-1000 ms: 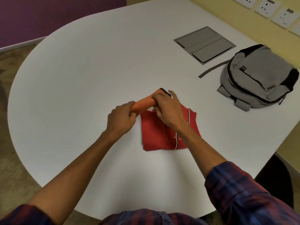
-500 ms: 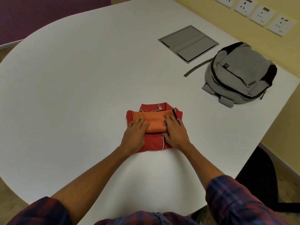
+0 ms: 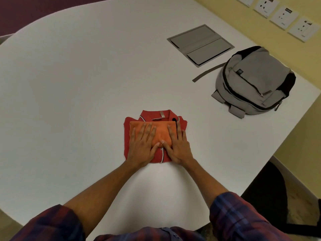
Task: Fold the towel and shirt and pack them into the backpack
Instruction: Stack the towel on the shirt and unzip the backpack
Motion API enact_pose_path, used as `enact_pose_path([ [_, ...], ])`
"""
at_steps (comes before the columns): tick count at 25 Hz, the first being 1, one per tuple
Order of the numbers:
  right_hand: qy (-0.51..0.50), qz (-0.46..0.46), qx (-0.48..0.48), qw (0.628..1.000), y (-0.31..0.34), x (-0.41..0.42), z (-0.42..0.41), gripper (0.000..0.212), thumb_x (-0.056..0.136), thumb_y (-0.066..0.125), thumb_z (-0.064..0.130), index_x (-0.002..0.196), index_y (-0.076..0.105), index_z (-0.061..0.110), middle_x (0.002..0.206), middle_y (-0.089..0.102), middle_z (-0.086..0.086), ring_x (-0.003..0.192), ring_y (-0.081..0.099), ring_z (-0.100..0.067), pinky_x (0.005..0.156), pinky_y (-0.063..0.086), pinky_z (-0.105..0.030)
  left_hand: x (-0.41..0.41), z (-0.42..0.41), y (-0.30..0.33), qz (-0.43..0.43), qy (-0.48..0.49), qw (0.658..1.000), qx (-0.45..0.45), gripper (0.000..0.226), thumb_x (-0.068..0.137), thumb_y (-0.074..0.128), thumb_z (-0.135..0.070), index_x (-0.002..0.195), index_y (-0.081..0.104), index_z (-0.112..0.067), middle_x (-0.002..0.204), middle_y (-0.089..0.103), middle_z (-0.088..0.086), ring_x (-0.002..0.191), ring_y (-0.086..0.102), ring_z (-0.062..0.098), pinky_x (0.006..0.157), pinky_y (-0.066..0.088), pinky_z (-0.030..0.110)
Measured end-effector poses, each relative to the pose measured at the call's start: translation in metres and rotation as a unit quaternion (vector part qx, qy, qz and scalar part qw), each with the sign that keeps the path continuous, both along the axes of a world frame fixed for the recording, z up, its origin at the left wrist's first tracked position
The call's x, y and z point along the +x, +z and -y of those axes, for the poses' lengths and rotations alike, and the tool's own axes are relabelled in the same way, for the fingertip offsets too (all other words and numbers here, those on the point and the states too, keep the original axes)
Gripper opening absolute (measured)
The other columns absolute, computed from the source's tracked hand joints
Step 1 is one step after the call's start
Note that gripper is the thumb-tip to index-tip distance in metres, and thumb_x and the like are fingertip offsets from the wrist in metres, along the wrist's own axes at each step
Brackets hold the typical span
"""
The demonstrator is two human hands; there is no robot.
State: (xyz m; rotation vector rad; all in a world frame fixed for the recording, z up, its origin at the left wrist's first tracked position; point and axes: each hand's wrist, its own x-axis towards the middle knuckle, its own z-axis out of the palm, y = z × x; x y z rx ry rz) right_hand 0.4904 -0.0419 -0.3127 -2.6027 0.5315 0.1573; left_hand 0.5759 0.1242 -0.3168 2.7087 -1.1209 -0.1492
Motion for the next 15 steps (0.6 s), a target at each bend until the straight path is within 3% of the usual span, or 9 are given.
enact_pose_path([
  [4,0.019,-0.003,0.005,1.000,-0.006,0.008,-0.001,0.080,0.086,0.012,0.079,0.151,-0.012,0.040,0.159,-0.025,0.007,0.149,-0.004,-0.037,0.114,0.016,-0.065,0.005,-0.004,0.000,0.001,0.008,1.000,-0.002,0.070,0.096,0.019,-0.060,0.153,0.015,-0.020,0.160,0.018,0.004,0.149,0.007,0.022,0.119,-0.003,0.050],
  [11,0.071,-0.010,0.036,0.997,-0.009,0.047,-0.048,0.080,0.087,0.013,0.077,0.151,-0.015,0.038,0.158,-0.029,0.005,0.147,-0.010,-0.038,0.115,0.012,-0.065,0.035,-0.058,0.000,-0.007,0.042,0.999,-0.002,0.071,0.094,0.020,-0.062,0.153,0.010,-0.024,0.160,0.016,0.001,0.149,0.007,0.021,0.119,0.001,0.053],
  [15,0.111,-0.007,0.076,0.991,-0.007,0.079,-0.093,0.075,0.089,0.016,0.072,0.151,-0.013,0.040,0.158,-0.029,0.004,0.147,-0.014,-0.038,0.114,0.009,-0.067,0.058,-0.109,0.002,0.004,0.075,0.997,0.011,0.072,0.093,0.020,-0.062,0.153,0.010,-0.023,0.160,0.015,0.001,0.149,0.005,0.020,0.119,-0.004,0.048],
])
